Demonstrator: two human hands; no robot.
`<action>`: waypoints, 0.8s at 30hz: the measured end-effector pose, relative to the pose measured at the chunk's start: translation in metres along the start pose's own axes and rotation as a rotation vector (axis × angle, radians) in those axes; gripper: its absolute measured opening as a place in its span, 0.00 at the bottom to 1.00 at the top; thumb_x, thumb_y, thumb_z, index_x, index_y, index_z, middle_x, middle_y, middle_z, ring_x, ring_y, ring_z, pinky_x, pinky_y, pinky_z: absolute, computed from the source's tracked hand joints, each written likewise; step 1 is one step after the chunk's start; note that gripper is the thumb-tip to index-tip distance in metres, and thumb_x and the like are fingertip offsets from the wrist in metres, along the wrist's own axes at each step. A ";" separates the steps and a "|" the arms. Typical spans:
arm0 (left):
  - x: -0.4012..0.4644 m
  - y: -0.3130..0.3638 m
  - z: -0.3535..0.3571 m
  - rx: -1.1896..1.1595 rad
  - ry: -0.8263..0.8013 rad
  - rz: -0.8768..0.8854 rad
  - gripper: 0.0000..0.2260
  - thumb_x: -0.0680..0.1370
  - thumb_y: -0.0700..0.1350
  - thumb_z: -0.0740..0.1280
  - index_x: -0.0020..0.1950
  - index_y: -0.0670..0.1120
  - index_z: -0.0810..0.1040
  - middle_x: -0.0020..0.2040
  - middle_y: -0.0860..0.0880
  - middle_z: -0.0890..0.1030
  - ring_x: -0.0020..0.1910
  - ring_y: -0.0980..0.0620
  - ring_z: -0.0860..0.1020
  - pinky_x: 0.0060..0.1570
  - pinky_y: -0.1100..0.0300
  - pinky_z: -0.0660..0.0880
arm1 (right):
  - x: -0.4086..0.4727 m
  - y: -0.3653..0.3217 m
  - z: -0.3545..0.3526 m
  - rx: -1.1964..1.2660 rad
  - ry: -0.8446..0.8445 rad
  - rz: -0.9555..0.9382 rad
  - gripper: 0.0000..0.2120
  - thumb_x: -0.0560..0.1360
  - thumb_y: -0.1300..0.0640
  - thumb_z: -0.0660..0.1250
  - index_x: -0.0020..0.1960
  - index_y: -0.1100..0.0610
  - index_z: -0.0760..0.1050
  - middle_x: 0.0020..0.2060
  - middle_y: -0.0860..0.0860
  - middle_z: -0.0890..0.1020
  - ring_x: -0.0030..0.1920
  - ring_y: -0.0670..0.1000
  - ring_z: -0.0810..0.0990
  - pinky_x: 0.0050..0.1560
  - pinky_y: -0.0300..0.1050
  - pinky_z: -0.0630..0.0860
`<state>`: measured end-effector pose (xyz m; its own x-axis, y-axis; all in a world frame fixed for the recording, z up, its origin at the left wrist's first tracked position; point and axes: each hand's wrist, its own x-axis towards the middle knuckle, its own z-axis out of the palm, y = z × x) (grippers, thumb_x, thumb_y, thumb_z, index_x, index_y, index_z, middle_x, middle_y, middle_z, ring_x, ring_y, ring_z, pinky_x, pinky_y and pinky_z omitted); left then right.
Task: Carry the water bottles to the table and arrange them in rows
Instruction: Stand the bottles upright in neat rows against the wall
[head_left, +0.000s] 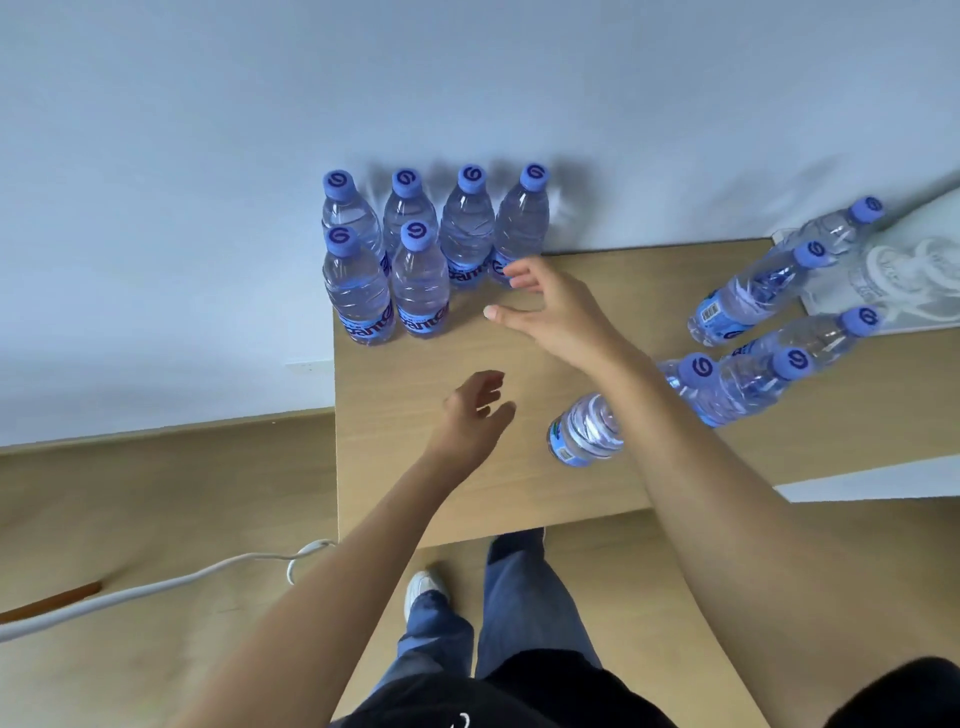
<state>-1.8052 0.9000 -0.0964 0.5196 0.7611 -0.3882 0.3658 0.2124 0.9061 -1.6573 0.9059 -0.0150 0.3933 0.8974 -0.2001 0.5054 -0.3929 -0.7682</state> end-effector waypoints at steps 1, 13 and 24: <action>-0.004 0.000 0.002 0.007 -0.029 0.011 0.18 0.78 0.36 0.67 0.67 0.41 0.73 0.64 0.46 0.76 0.64 0.49 0.75 0.63 0.57 0.72 | -0.010 0.002 -0.005 -0.009 0.010 0.018 0.24 0.74 0.50 0.74 0.66 0.54 0.73 0.62 0.51 0.78 0.60 0.45 0.75 0.55 0.36 0.66; -0.028 -0.003 0.032 0.172 -0.260 0.081 0.27 0.74 0.38 0.72 0.72 0.45 0.69 0.69 0.50 0.73 0.66 0.51 0.72 0.58 0.62 0.68 | -0.103 0.045 -0.039 0.111 0.072 0.182 0.21 0.69 0.44 0.78 0.57 0.51 0.78 0.54 0.43 0.81 0.59 0.41 0.77 0.54 0.34 0.72; -0.011 -0.014 0.047 0.203 -0.315 -0.006 0.37 0.70 0.38 0.76 0.75 0.50 0.65 0.71 0.48 0.72 0.69 0.49 0.70 0.55 0.61 0.69 | -0.117 0.078 -0.002 0.403 0.304 0.188 0.07 0.71 0.64 0.76 0.46 0.62 0.80 0.44 0.49 0.84 0.43 0.38 0.81 0.44 0.30 0.75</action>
<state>-1.7797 0.8598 -0.1123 0.7178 0.5276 -0.4544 0.4985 0.0661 0.8643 -1.6620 0.7701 -0.0504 0.6831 0.6972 -0.2176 0.0938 -0.3793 -0.9205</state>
